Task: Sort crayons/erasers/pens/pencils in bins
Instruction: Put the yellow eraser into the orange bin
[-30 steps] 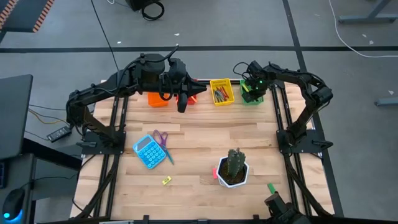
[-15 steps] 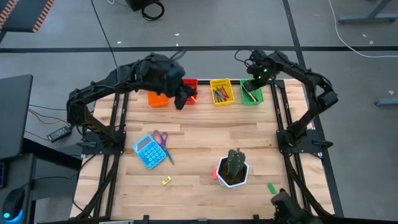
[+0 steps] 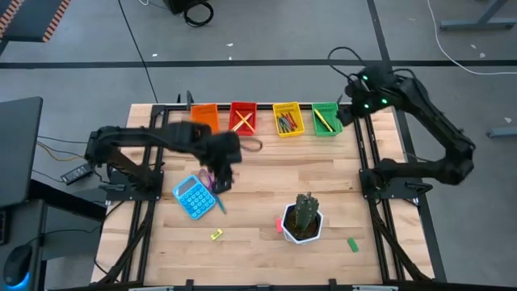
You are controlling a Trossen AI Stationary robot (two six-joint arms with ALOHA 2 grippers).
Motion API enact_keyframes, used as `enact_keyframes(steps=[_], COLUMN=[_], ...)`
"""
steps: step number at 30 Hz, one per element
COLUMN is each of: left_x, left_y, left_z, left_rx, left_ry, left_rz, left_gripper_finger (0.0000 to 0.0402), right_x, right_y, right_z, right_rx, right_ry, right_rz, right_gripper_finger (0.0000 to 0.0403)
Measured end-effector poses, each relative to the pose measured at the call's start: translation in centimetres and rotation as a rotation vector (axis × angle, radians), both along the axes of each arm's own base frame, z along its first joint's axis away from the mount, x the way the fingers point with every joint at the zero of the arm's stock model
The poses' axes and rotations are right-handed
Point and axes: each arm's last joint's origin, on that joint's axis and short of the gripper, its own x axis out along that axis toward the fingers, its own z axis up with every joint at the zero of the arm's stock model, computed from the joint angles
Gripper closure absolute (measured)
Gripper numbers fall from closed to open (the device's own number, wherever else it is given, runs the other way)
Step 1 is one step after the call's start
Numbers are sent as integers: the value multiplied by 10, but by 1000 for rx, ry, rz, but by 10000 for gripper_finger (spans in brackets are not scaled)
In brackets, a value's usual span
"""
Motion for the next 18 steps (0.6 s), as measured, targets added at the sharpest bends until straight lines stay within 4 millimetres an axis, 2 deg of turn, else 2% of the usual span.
enact_keyframes(steps=[4,8,13,18], left_x=[-5,-11,-16,-21], left_y=[-28,-60,-88,-105], left_z=[-37,-71,-107,-129], left_rx=[-94,-139,-190,-237], left_ry=[160,260,281,290], left_rz=[58,85,156,219], left_gripper_finger=[229,229,243,260], right_x=[-10,-16,-14,-9], right_y=[26,41,47,48], right_z=[14,20,21,20], right_rx=[-50,-99,-120,-119], right_ry=[-70,-85,-81,-70], right_rz=[14,20,49,78], right_gripper_finger=[274,273,273,273])
